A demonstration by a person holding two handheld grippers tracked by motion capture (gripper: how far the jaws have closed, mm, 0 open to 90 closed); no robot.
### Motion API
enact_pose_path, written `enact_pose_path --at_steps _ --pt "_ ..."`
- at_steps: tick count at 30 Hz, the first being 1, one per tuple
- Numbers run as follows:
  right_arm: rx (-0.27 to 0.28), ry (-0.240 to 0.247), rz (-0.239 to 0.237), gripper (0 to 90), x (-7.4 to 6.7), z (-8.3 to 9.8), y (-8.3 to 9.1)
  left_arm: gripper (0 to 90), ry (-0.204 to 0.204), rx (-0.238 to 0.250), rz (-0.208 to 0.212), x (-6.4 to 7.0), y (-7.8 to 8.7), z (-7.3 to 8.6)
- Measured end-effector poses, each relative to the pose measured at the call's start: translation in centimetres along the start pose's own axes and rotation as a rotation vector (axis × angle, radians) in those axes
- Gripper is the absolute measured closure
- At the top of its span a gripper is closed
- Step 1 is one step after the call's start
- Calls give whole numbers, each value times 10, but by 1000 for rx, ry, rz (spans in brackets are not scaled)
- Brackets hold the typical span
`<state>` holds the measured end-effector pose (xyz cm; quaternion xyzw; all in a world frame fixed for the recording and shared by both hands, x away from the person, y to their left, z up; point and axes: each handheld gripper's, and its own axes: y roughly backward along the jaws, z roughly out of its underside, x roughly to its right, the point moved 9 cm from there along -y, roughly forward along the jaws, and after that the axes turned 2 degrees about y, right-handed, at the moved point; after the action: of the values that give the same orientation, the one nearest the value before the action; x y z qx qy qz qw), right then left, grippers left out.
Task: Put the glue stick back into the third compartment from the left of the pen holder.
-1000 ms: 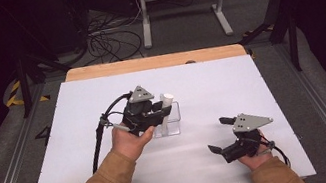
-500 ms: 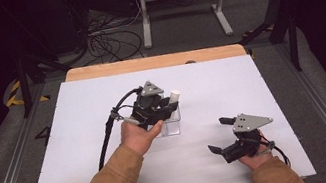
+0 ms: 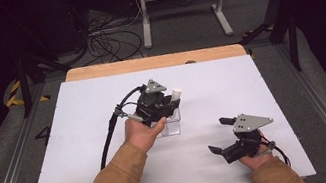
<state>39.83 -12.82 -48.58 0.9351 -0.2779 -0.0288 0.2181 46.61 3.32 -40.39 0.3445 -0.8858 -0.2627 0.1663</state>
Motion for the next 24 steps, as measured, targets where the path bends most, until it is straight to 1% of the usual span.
enact_pose_path --at_steps 9,10,12,13,14,15,16,17,18,20,21,22,23,24 --pt "-1 1 -1 1 0 0 0 680 1 -21 -4 -2 -8 3" --pt "0 1 -2 1 0 0 0 679 8 -23 -1 -1 -9 4" --pt "1 3 -2 1 0 0 0 674 11 -39 -6 -2 -10 5" --pt "2 3 -3 1 0 0 0 664 12 -38 -4 -2 -10 6" --pt "3 4 -3 1 0 -1 0 614 15 -41 12 -1 -8 6" --pt "3 4 -2 1 0 -1 1 514 21 -36 32 0 -6 5" --pt "6 3 -2 1 0 -1 1 441 18 -32 39 0 -2 5" --pt "7 3 -2 1 0 -1 1 424 11 -23 30 0 1 5" --pt "7 2 -2 1 1 -2 1 403 -9 0 15 -1 5 3" --pt "9 4 -1 1 2 -3 0 314 -35 58 -14 -1 14 2" --pt "13 3 -3 1 2 -3 0 293 -53 74 -28 -2 18 1" --pt "16 5 -2 1 2 -4 -1 283 -61 92 -31 -2 22 1" --pt "17 7 -3 1 2 -5 -1 270 -56 100 -18 0 26 2" --pt "15 10 -5 1 1 -5 -2 255 -59 108 -14 0 28 1"
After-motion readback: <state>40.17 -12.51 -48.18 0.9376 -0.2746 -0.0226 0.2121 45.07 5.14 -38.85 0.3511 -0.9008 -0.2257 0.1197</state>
